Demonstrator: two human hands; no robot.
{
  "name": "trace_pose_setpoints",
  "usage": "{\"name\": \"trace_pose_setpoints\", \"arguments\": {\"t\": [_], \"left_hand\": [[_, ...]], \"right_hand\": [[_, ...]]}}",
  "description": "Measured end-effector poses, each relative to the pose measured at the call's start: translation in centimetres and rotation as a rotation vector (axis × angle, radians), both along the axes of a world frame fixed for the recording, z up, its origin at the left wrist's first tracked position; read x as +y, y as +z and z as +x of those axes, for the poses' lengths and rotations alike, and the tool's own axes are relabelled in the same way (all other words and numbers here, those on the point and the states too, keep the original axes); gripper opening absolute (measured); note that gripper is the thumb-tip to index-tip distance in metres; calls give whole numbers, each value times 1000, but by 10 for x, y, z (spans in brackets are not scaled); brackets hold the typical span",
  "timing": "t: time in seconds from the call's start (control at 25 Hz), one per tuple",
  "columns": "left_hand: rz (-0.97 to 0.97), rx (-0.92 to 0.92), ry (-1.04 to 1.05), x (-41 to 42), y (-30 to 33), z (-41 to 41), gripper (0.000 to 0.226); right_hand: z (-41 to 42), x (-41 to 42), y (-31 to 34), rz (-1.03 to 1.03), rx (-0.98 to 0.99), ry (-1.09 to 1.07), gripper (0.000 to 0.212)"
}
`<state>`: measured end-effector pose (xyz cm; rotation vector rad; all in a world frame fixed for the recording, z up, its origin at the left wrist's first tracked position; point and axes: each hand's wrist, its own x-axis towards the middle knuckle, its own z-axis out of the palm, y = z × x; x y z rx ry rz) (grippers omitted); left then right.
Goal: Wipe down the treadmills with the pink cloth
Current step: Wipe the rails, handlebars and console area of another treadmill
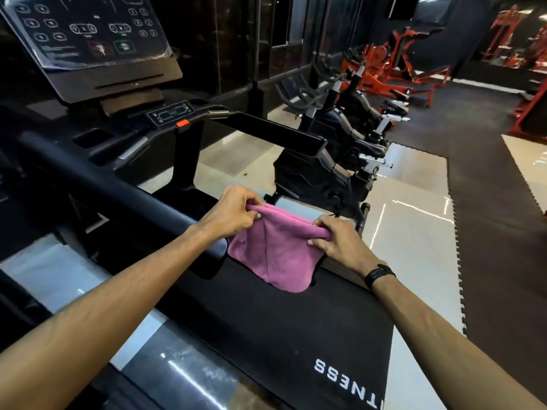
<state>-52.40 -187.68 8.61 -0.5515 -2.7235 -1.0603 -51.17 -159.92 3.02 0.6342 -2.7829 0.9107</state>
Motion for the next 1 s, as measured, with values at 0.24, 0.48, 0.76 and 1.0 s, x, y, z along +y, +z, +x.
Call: {"name": "trace_pose_setpoints", "arguments": {"t": [0.24,0.48,0.76,1.0], "left_hand": [[101,-114,110,-7,-36,-115,13],[207,-177,291,-40,-46,-259,6],[259,-89,549,-105,-29,-339,9],[306,24,857,-170,-19,-309,9]], "right_hand": [[-131,9,4,67,11,52,38],[-320,-39,33,130,24,234,47],[-439,-126,44,85,70,466,59],[-485,-229,56,54,79,638,58]]}}
